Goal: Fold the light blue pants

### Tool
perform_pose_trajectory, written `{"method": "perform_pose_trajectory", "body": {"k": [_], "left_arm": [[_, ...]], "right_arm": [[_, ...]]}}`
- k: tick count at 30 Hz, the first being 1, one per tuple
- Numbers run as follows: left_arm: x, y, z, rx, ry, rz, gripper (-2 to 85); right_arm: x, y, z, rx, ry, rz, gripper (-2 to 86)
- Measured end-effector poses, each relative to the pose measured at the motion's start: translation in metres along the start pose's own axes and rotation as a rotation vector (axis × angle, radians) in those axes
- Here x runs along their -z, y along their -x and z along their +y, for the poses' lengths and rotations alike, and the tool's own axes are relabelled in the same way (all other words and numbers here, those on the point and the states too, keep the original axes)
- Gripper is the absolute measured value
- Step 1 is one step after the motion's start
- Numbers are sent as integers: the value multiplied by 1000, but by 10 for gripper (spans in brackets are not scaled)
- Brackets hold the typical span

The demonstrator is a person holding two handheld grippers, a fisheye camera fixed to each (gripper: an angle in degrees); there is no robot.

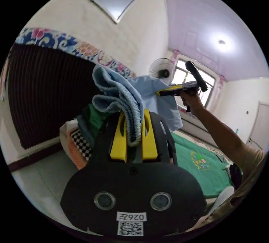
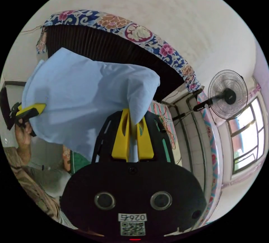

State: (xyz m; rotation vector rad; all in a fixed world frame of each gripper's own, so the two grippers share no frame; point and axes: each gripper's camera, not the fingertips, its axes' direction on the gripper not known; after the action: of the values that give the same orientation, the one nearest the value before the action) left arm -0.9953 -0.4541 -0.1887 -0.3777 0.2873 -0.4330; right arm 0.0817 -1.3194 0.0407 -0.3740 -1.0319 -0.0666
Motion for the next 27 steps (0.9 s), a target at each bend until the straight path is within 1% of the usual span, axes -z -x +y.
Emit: {"method": "perform_pose_trajectory", "body": {"k": [2,3,4,5,6,7,8,10,12,13,14,15,16,17,18,19,20,21,22,25,26,27], "left_arm": [[-17,33,13,144,117,-44,100],[-16,41,17,191,140,-38,105],[-3,55,27,264,153,-30,105],[21,63,37,286,106,-1,97],[37,65,43,293,58,17,89],[72,67,52,302,-62,37,56],[105,61,56,277,-191,22,6],[134,44,48,195,-286,-25,-4],[139,20,30,63,-303,13,-8],[132,3,18,-53,-306,60,-8],[118,-15,8,-173,-271,76,-9],[107,-23,4,-228,-234,64,-9],[78,-35,-2,-300,-107,0,-9],[41,-39,-3,-322,83,-95,-9],[21,-39,1,-328,186,-145,-9],[-13,-37,13,-338,357,-190,-9],[-23,-38,25,-329,400,-167,-9],[-18,-40,29,-323,371,-151,-9],[1,-49,34,-316,295,-128,-10],[56,-83,47,-299,109,-220,-10],[82,-103,54,-317,20,-247,-10],[95,-113,58,-330,-27,-251,-10]], "right_arm": [[-39,17,-30,-19,61,46,18],[-62,27,-40,-33,126,61,25],[-70,31,-43,-36,148,70,29],[-78,36,-41,-47,153,97,23],[-75,36,-34,-85,109,110,17],[-70,35,-29,-104,79,103,13],[-58,30,-17,-146,24,73,7],[-38,19,1,-228,-50,25,0],[-14,10,24,-306,-162,-98,-8],[-11,9,30,-320,-189,-130,-9],[-8,10,38,-345,-230,-191,-9],[-11,13,45,-360,-237,-251,-9],[-16,15,47,-364,-225,-272,-9],[-30,21,49,-362,-162,-279,-9],[-50,29,52,-347,-45,-242,-9],[-60,33,53,-324,6,-238,-9],[-69,39,59,-301,59,-255,-9],[-62,38,67,-317,50,-254,-9],[-55,38,71,-326,38,-252,-9],[-6,38,94,-317,56,-129,-9],[28,42,111,-279,-2,-58,-9],[68,48,134,-262,-83,24,-9]]}}
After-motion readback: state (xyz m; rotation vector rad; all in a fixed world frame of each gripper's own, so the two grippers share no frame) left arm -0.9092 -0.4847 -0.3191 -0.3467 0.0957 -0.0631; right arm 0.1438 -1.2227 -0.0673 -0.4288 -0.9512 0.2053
